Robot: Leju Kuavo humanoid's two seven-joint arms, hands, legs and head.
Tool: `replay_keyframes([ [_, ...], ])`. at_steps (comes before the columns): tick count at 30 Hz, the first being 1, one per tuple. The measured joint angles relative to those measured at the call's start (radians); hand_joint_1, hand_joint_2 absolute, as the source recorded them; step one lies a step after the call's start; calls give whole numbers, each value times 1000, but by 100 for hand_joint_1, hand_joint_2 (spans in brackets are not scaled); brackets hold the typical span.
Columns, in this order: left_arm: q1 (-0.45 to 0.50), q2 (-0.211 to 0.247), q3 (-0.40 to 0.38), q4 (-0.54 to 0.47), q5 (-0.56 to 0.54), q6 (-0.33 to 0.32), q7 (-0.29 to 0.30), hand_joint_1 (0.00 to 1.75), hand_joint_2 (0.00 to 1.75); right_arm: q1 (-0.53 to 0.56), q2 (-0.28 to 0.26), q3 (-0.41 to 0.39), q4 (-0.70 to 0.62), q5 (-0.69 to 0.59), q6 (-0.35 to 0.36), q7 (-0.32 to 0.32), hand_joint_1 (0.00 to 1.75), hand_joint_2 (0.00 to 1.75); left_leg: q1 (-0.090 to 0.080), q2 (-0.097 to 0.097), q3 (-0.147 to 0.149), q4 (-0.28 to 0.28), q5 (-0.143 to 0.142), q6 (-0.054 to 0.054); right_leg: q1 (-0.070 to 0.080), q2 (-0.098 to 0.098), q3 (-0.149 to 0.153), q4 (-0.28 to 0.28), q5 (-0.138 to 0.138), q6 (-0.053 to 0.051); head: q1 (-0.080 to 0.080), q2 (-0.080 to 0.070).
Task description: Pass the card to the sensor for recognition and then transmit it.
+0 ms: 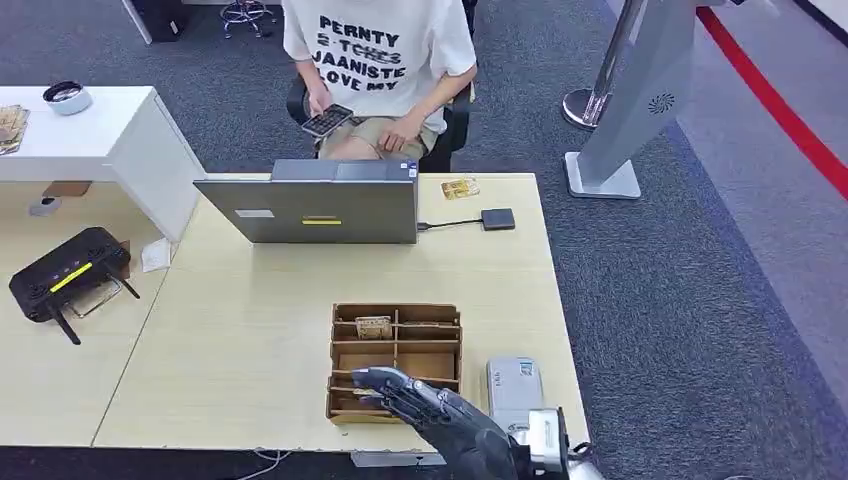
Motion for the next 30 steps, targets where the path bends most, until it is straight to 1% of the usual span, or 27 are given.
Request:
replay_keyframes([
  [7, 0, 0, 0, 0, 0, 0, 0, 0, 0, 0, 0, 2, 19, -1, 11, -2, 0, 0, 0, 0, 0, 0, 0, 0, 0, 0, 0, 0, 0, 0, 0, 0],
  [8, 0, 1, 0, 0, 0, 0, 0, 0, 0, 0, 0, 2, 19, 0, 11, -3, 0, 175, 0, 0, 0, 0, 0, 0, 0, 0, 0, 0, 0, 0, 0, 0],
  [12, 0, 1, 0, 0, 0, 0, 0, 0, 0, -2, 0, 3, 21, 30, -6, -6, 0, 175, 0, 0, 0, 0, 0, 0, 0, 0, 0, 0, 0, 0, 0, 0],
  [15, 0, 2, 0, 0, 0, 0, 0, 0, 0, -3, 0, 3, 24, 60, -36, -7, 0, 175, 0, 0, 0, 0, 0, 0, 0, 0, 0, 0, 0, 0, 0, 0],
  [19, 0, 3, 0, 0, 4, 1, 2, 0, 0, -4, 0, 4, 25, 113, -96, -5, 0, 175, 0, 0, 0, 0, 0, 0, 0, 0, 0, 0, 0, 0, 0, 0],
  [23, 0, 3, 1, 0, 13, 3, 5, 0, 0, -4, 0, 4, 24, 237, -237, 5, 0, 175, 0, 0, 0, 0, 0, 0, 0, 0, 0, 0, 0, 0, 0, 0],
  [24, 0, 3, 2, 0, 15, 4, 6, 0, 0, -3, 0, 4, 19, 317, -309, 12, 0, 175, 0, 0, 0, 0, 0, 0, 0, 0, 0, 0, 0, 0, 0, 0],
  [25, 0, 3, 3, 0, 15, 5, 6, 0, 0, -3, 0, 4, 16, 369, -355, 13, 0, 175, 0, 0, 0, 0, 0, 0, 0, 0, 0, 0, 0, 0, 0, 0],
  [29, 0, 3, 8, 0, 19, 6, 6, 0, 0, -8, 0, 9, 11, 540, -497, 33, 0, 175, 0, 0, 0, 0, 0, 0, 0, 0, 0, 0, 0, 0, 0, 0],
  [30, 0, 2, 10, 0, 21, 6, 6, 0, 0, -15, 0, 22, 11, 665, -597, 58, 0, 175, 0, 0, 0, 0, 0, 0, 0, 0, 0, 0, 0, 0, 0, 0],
])
